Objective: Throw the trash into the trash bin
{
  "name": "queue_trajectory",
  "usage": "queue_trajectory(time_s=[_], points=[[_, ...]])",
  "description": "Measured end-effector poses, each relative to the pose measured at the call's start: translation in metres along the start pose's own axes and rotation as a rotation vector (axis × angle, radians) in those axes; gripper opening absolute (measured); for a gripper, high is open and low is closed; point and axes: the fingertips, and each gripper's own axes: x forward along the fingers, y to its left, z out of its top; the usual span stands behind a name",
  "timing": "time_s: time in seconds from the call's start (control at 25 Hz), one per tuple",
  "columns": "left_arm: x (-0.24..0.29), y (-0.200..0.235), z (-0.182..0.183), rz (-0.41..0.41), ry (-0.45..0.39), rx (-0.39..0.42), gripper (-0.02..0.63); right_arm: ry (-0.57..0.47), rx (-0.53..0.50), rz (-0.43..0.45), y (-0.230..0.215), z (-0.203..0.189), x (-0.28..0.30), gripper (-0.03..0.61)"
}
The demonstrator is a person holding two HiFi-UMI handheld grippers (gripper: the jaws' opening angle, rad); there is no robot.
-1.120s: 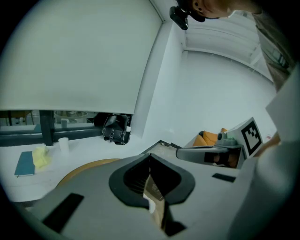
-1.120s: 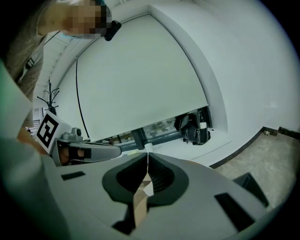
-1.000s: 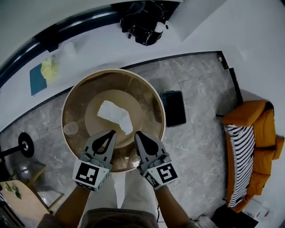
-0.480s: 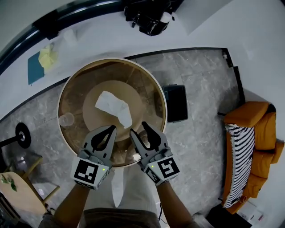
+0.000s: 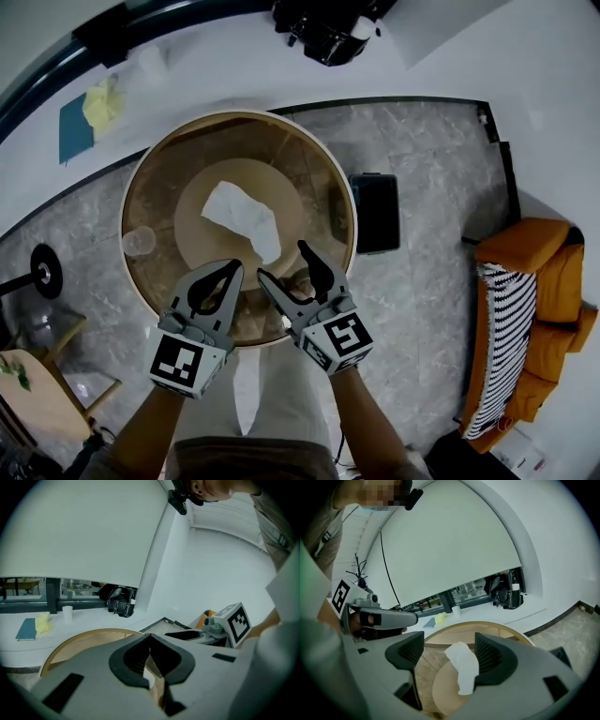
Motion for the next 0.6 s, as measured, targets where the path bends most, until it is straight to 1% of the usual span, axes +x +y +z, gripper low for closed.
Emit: queue_trajectory(time_s=[0.16, 0.28, 0.4, 0.6], points=[[0.001, 0.000, -0.002, 0.003, -0.006, -0.008, 0.018, 0.035, -0.011, -0.010, -0.013, -0.015, 0.017, 0.339], [0.001, 0.001, -0.007, 0.003, 0.006, -0.015, 0.018, 0.075, 0.011, -0.020, -0.026, -0.032, 0.035, 0.340], [0.002, 0.002, -0.012, 0.003, 0.019, -0.029, 0.018, 0.147, 0.013, -0.030, -0.040, -0.057, 0.055, 0.341], [0.001, 0.005, -0.019, -0.001, 0.031, -0.033, 0.018, 0.241, -0.030, -0.086, -0.063, -0.092, 0.084, 0.339]])
